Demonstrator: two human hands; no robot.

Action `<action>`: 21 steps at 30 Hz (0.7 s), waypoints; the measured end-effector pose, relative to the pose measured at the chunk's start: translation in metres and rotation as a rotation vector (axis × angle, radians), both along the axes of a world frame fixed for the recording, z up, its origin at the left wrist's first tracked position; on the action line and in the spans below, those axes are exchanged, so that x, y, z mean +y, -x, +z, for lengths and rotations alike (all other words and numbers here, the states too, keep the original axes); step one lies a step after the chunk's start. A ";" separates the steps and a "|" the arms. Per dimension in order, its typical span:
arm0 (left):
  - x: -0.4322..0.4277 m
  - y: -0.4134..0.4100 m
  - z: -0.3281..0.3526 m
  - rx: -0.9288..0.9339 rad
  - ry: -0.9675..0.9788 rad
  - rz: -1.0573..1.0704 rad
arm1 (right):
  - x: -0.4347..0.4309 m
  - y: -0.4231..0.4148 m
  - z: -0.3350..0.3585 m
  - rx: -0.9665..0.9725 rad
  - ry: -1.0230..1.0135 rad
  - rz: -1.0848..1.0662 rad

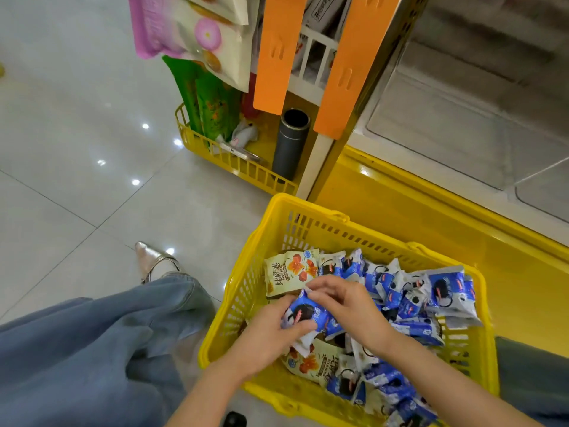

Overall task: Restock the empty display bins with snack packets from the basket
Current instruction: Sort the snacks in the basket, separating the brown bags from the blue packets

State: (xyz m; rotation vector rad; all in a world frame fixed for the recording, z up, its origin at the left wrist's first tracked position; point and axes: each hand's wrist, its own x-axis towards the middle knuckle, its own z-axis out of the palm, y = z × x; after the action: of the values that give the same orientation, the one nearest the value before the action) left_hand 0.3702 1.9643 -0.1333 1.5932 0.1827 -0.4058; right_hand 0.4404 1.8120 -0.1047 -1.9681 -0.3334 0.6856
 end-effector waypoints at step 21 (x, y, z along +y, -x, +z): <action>-0.022 -0.016 -0.023 0.317 -0.049 0.361 | -0.056 -0.028 -0.036 0.052 0.482 -0.334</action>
State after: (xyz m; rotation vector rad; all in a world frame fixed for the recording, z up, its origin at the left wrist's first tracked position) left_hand 0.3859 1.9425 -0.1562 1.4974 0.7157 -0.3703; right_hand 0.4687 1.7564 -0.1406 -2.3780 0.2136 0.6349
